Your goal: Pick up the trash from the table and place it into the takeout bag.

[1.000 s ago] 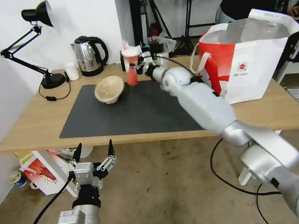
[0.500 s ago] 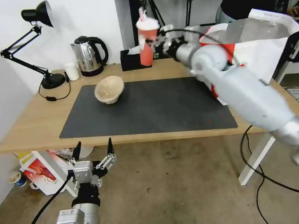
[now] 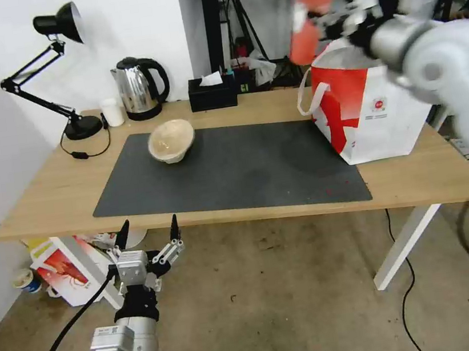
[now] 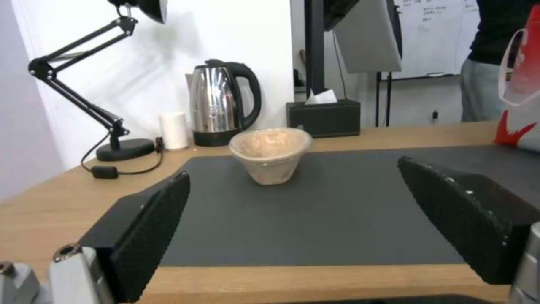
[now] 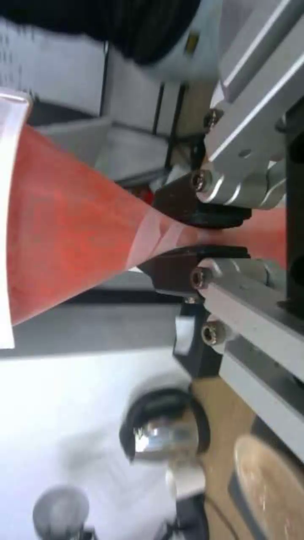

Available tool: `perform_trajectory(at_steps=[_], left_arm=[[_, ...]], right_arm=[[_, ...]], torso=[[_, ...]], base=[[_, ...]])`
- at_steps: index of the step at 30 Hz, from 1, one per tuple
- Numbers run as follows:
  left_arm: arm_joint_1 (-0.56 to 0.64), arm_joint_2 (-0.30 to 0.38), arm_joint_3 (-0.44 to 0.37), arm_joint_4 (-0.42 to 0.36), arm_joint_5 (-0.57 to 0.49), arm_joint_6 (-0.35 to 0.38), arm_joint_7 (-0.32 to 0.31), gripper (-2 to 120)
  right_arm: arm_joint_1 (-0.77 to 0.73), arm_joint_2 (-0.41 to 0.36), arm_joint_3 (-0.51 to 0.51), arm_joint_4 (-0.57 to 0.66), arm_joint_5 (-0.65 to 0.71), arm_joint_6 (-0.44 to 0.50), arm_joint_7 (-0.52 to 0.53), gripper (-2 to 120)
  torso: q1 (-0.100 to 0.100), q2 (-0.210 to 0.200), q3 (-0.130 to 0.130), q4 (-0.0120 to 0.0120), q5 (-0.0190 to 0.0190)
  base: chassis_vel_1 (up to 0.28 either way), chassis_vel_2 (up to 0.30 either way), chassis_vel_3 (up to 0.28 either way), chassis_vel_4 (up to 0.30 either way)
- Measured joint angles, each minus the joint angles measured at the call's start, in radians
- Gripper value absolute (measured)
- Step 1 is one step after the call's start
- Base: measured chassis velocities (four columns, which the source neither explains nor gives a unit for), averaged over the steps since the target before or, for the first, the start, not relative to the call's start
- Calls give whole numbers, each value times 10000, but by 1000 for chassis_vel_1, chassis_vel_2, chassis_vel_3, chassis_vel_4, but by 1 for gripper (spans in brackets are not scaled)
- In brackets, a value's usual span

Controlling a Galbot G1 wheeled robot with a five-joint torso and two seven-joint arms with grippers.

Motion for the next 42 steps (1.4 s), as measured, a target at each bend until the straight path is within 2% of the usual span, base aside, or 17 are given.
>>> perform_trajectory(at_steps=[6,18,30,42], left_arm=[[44,7,54,-18,8,-10,16,93],[171,13,153,-92,21,-54,43,93],[266,15,175,-139,39,-79,49,93],[249,15,183,-141,45,-91,53,93]], right_arm=[[-310,-841,559,-131,91,21,198,4],[-1319,-1402,1433,-810,135,83,-16,4],[-1736,-1199,1615,-1433,47,133,-111,4],[-1985,-630,1264,-1737,-494,354,-129,4]], torso=[[-1,0,0,0,-3],[0,0,1,0,-2],[0,0,1,1,-3],[0,-2,1,1,-4]], base=[[0,0,0,0],[0,0,0,0],[0,0,0,0],[0,0,0,0]])
